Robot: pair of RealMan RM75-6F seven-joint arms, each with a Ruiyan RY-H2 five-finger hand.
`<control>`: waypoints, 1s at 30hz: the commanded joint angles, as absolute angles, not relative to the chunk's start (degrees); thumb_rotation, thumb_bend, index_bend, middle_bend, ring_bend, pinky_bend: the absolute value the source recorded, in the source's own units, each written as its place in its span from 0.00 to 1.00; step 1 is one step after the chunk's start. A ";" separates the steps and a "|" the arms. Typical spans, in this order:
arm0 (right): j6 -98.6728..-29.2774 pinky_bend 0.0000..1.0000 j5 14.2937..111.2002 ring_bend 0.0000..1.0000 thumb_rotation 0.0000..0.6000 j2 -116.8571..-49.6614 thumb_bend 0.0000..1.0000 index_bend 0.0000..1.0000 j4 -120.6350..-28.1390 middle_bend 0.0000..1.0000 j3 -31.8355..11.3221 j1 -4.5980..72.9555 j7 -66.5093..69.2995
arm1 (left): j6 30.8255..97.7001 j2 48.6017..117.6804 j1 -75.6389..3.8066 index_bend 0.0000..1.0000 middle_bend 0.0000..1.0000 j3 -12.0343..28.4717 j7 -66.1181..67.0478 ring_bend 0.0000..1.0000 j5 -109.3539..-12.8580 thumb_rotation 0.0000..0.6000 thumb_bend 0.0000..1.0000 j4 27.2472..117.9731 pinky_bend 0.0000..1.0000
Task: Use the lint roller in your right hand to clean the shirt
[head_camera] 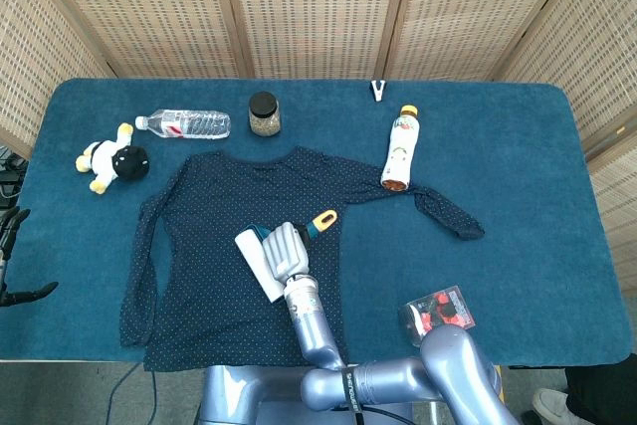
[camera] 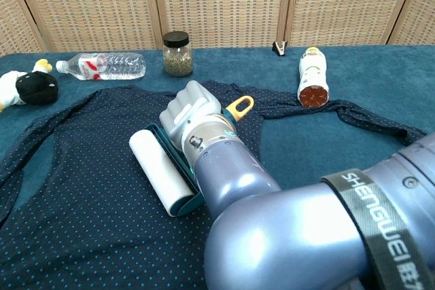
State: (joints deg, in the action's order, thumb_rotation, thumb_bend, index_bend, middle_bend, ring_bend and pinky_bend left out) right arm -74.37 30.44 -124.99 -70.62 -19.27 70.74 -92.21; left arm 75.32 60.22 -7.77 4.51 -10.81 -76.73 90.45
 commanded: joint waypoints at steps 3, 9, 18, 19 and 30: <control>-74.22 1.00 30.09 1.00 1.00 -124.29 0.77 0.53 -70.28 1.00 -19.19 69.73 -91.78 | 75.33 60.15 -7.75 0.00 0.00 4.58 -11.03 0.00 -76.70 1.00 0.00 90.39 0.00; -74.55 1.00 29.75 1.00 1.00 -120.74 0.00 0.00 -73.01 1.00 -18.83 66.47 -89.22 | 75.50 60.00 -7.68 0.00 0.00 4.45 -11.19 0.00 -77.16 1.00 0.00 90.59 0.00; -78.55 1.00 35.75 1.00 1.00 -105.97 0.00 0.00 -87.35 1.00 -15.37 56.11 -77.08 | 77.63 59.29 -6.78 0.00 0.00 3.91 -12.91 0.00 -79.55 1.00 0.00 91.11 0.00; -78.44 1.00 38.45 1.00 1.00 -102.96 0.00 0.00 -89.17 0.99 -14.55 53.90 -72.47 | 78.16 59.25 -6.60 0.00 0.00 3.76 -13.16 0.00 -80.16 1.00 0.00 91.12 0.00; -73.98 0.00 61.00 0.00 1.00 -77.53 0.00 0.00 -99.06 0.00 -4.35 36.24 -31.44 | 81.57 59.40 -5.33 0.00 0.00 1.71 -12.45 0.00 -85.26 1.00 0.00 91.46 0.00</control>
